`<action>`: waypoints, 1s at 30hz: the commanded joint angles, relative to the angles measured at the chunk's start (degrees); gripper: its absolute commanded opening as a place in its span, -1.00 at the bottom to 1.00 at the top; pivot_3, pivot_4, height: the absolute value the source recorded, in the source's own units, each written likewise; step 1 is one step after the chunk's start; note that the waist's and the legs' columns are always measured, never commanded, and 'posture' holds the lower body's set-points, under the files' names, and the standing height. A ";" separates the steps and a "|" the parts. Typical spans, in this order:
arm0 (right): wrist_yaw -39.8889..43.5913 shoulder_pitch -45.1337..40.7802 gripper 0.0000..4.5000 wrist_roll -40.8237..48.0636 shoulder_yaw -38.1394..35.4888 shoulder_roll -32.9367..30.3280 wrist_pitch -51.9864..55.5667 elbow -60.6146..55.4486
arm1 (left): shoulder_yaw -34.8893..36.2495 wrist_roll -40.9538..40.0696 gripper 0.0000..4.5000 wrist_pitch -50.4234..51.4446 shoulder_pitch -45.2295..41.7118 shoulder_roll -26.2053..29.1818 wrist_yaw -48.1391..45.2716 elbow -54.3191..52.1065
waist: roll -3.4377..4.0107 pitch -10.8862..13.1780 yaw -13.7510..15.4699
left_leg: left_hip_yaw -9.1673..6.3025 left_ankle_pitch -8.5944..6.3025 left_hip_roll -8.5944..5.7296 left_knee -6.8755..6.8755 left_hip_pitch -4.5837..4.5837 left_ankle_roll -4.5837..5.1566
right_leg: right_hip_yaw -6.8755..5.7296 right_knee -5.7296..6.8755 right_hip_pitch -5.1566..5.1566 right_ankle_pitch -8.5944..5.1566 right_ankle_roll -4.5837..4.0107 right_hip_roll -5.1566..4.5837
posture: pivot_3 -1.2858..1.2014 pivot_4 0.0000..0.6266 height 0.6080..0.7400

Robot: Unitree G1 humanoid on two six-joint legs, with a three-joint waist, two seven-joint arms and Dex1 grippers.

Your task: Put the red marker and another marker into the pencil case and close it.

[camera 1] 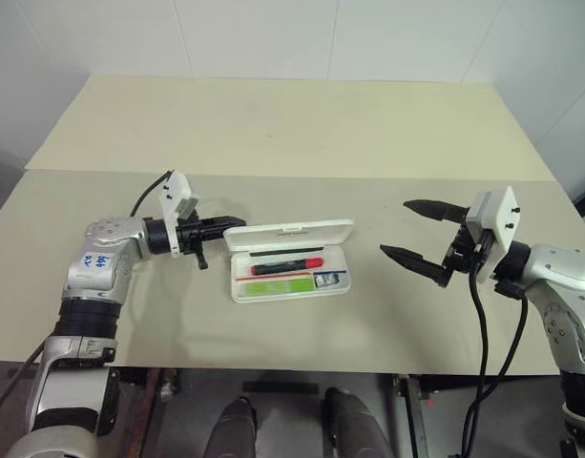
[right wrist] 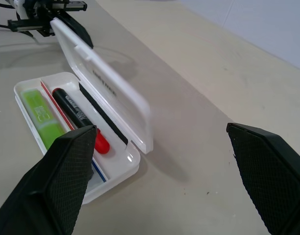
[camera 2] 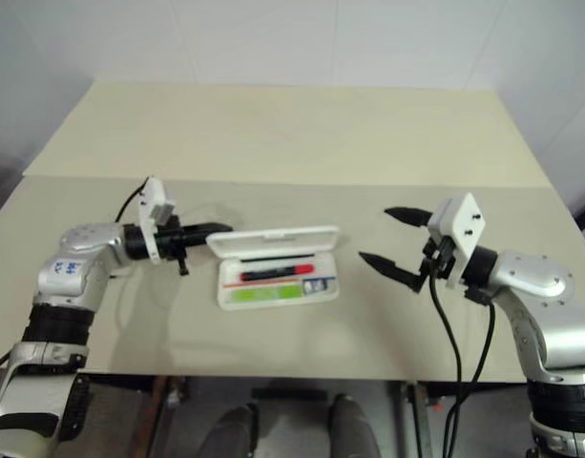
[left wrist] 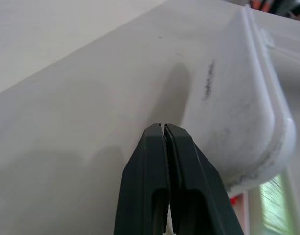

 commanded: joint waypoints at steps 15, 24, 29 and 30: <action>-2.10 0.89 1.00 0.57 -1.24 0.90 -1.75 -2.85 | -12.03 9.75 -0.98 -7.27 2.33 -0.68 -4.21 -7.02 | 0.01 -0.01 -0.01 | 0.01 0.00 0.00 0.00 0.01 0.02 | 0.05 0.01 0.00 0.00 0.00 0.01 | 0.03 -0.52 1.00; -4.30 2.13 1.00 0.87 -1.16 1.80 -1.37 -4.96 | -14.48 12.00 -0.98 -3.81 3.05 -2.37 0.00 -7.80 | 0.00 -0.06 0.04 | 0.01 0.02 0.00 0.04 0.11 0.05 | 0.07 0.03 0.10 0.00 0.00 0.01 | 0.03 -0.52 1.00; -5.13 2.27 1.00 0.99 -0.35 3.17 -1.51 -5.04 | -14.96 10.87 -0.98 -2.37 2.31 -2.99 0.00 -10.22 | 0.00 -0.10 0.10 | 0.01 0.05 0.00 0.07 0.12 0.05 | 0.07 -0.01 0.15 0.00 0.00 0.01 | 0.03 -0.52 1.00; -5.24 2.05 1.00 1.02 -0.12 3.40 -1.44 -5.03 | -14.19 10.07 -0.98 -2.05 1.90 -3.16 0.07 -10.72 | -0.01 -0.10 0.12 | 0.01 0.05 0.00 0.07 0.12 0.05 | 0.08 -0.02 0.15 0.00 0.00 0.01 | 0.03 -0.52 1.00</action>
